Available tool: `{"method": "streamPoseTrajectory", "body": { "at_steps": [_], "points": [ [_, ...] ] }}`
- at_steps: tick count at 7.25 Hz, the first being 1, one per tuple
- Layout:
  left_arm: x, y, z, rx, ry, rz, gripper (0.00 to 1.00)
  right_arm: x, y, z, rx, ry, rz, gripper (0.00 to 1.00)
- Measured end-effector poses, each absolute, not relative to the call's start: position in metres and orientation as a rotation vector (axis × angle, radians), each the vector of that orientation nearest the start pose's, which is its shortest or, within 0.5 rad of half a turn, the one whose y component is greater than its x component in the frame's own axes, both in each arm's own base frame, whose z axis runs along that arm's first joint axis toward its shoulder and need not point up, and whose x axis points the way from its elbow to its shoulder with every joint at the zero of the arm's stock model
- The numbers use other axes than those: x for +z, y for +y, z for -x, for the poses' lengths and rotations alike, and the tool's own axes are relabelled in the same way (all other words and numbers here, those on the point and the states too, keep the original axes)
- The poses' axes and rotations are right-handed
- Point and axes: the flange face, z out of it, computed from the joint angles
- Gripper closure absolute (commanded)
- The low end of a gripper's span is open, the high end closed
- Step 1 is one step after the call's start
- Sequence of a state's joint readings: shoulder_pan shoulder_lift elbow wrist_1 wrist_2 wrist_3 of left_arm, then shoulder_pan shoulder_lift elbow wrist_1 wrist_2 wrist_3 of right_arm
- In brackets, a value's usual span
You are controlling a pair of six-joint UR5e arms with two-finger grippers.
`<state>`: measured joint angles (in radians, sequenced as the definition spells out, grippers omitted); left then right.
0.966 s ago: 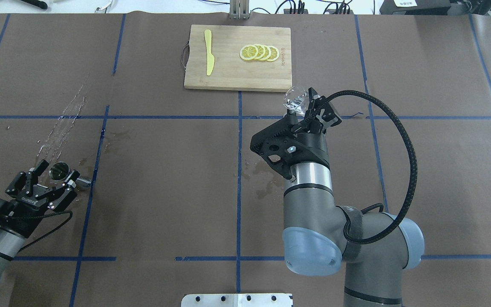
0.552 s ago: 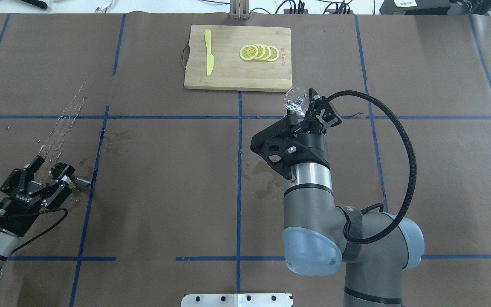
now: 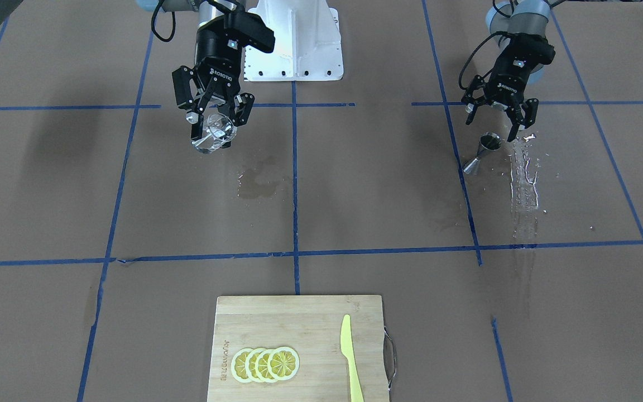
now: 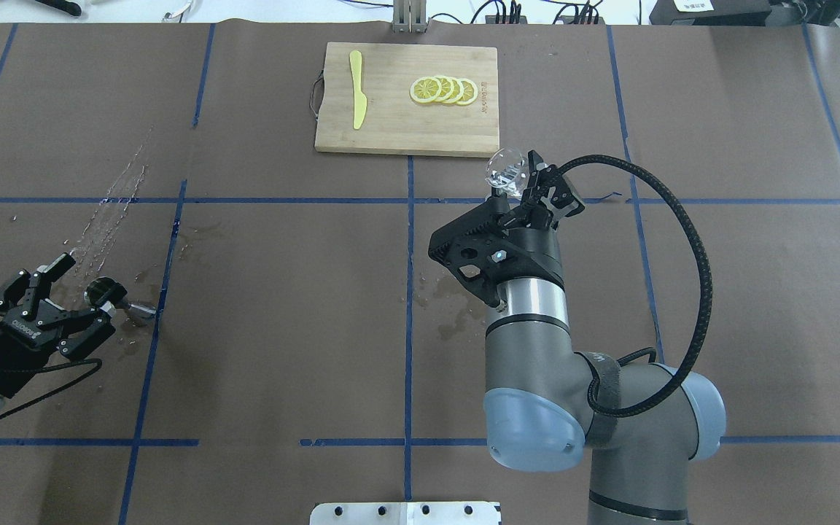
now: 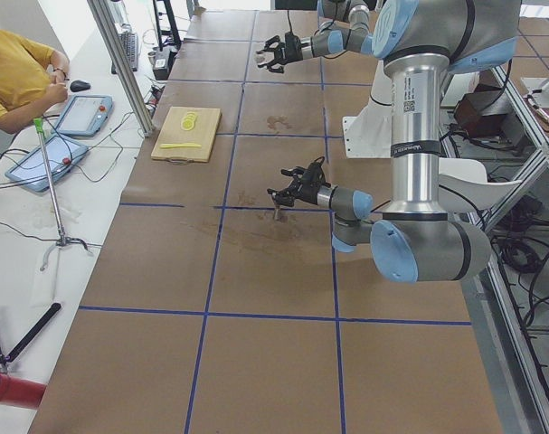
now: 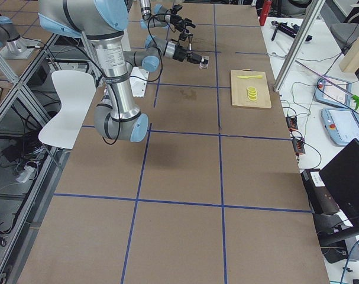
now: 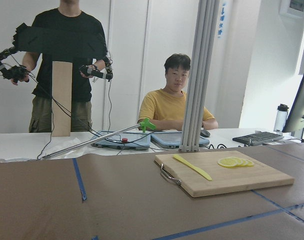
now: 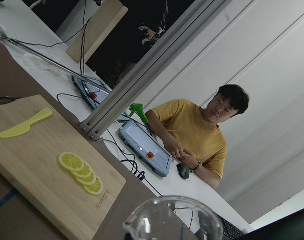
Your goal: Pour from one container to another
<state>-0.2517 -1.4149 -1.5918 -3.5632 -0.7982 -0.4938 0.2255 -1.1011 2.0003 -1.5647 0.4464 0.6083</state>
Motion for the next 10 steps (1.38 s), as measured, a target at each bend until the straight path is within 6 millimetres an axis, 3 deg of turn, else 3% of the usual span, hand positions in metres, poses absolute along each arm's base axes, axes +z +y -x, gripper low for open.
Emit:
{"method": "streamPoseTrajectory", "body": {
  "at_steps": [3, 6, 10],
  "points": [
    [0.533, -0.351, -0.226, 0.125, 0.989, -1.421, 0.03, 0.182, -0.336, 0.469, -0.122, -0.084, -1.3, 1.0],
    [0.553, -0.416, -0.144, 0.281, 0.826, -1.198, 0.03, 0.182, -0.336, 0.469, -0.122, -0.084, -1.299, 1.0],
    [0.587, -0.461, -0.032, 0.484, 0.473, -0.94, 0.0, 0.183, -0.336, 0.469, -0.121, -0.083, -1.3, 1.0]
  ]
}}
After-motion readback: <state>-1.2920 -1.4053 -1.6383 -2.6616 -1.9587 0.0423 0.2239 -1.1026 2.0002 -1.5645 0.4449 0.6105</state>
